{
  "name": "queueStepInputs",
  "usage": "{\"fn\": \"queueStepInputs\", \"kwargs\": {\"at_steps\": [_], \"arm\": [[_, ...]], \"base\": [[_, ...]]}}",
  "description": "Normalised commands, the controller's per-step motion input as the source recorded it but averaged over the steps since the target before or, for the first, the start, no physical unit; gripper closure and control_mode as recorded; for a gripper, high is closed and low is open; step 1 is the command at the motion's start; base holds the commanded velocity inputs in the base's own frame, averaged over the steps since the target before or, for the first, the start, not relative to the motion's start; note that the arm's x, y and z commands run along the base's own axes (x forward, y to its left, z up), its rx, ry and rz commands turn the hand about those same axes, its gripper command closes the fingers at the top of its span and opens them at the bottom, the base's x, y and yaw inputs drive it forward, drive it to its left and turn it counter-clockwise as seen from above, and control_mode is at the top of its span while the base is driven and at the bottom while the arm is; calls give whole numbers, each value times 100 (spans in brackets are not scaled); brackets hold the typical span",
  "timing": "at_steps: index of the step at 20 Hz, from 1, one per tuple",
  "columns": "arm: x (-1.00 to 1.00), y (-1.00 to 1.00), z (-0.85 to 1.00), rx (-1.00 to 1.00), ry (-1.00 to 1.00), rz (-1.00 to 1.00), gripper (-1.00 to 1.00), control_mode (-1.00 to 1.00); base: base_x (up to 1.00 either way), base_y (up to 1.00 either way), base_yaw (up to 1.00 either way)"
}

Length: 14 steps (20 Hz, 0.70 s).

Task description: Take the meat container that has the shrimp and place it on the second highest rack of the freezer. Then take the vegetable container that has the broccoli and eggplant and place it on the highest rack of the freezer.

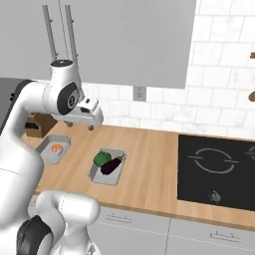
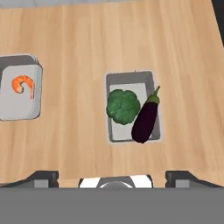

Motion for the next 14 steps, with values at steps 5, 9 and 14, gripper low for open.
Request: {"fn": "queueStepInputs", "kwargs": {"at_steps": [5,9,14], "arm": [[-44,0,-45,0,0,-37,-100,-100],[-26,-8,-29,10,1,-36,-100,-100],[0,-29,-23,19,6,-26,-100,-100]], "base": [[0,0,0],[0,0,0],[0,0,0]]}}
